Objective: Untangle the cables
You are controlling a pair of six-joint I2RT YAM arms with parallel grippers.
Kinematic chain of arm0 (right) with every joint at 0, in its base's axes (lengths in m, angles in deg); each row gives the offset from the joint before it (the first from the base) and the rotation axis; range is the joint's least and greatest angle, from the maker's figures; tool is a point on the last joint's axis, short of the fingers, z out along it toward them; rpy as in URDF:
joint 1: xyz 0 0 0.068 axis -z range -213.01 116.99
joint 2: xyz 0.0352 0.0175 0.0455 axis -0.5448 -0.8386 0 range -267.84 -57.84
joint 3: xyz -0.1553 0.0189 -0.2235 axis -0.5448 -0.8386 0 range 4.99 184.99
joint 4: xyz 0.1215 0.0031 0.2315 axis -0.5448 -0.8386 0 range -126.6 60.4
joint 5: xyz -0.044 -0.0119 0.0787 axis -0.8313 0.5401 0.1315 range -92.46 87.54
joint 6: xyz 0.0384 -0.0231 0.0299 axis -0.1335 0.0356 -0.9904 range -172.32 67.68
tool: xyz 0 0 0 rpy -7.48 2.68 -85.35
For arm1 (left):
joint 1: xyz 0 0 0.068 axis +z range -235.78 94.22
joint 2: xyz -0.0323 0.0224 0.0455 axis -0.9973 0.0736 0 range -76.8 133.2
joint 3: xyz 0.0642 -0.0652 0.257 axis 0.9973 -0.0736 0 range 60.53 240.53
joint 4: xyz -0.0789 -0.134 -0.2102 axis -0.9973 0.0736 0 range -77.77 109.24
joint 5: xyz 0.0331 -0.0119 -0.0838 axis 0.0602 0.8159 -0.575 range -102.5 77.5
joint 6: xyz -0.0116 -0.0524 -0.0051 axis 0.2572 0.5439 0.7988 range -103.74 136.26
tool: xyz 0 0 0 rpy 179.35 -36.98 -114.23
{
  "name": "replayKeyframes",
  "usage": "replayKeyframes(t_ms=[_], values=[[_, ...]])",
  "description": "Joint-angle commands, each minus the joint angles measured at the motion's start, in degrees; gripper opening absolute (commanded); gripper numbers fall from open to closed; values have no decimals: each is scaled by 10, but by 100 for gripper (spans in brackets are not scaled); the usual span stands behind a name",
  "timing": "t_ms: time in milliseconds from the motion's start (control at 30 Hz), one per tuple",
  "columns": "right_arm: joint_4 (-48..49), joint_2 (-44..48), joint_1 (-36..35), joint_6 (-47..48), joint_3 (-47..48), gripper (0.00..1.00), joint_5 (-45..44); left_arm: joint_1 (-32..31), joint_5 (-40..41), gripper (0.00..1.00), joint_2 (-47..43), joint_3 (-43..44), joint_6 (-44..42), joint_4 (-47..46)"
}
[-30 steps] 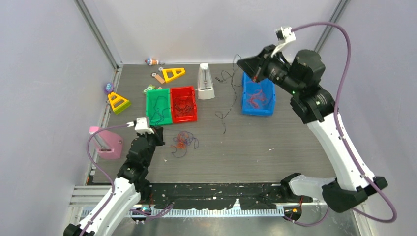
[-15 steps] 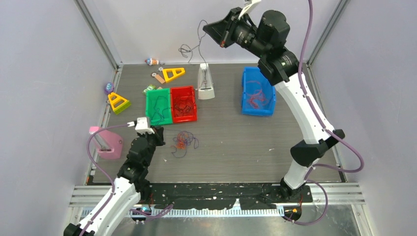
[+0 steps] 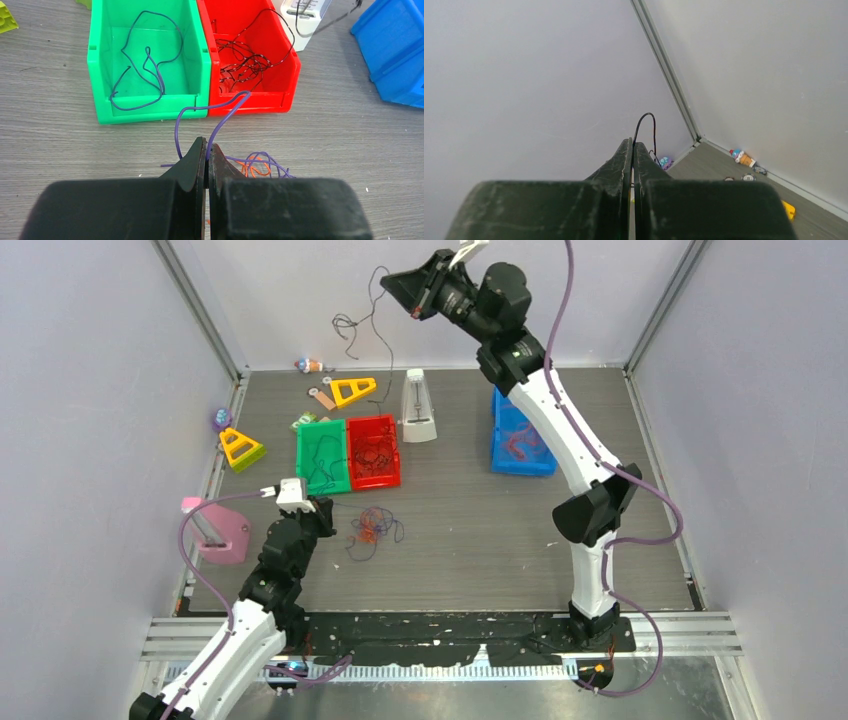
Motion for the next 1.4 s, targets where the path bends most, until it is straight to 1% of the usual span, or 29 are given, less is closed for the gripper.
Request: replayKeyframes(t_ms=[0, 200, 300, 433, 667, 967, 1233, 1367], values=[[61, -15, -10, -16, -17, 5, 2, 1, 2, 0, -5, 3, -7, -21], [90, -21, -14, -12, -112, 6, -3, 1, -1, 0, -3, 4, -6, -22], [92, -21, -17, 0, -129, 5, -8, 1, -1, 0, -3, 3, -6, -22], [64, -15, -23, 31, -104, 6, -27, 1, -2, 0, -1, 4, -6, -23], [9, 1, -24, 75, -16, 5, -49, 1, -2, 0, -3, 3, -6, -23], [4, -12, -28, 90, 65, 5, -37, 1, -2, 0, 2, 3, -6, -25], [40, -12, -48, 107, 68, 5, -17, 1, -2, 0, 5, 5, -7, -24], [48, -14, -58, 111, 51, 5, -13, 1, -2, 0, 5, 5, -7, -25]])
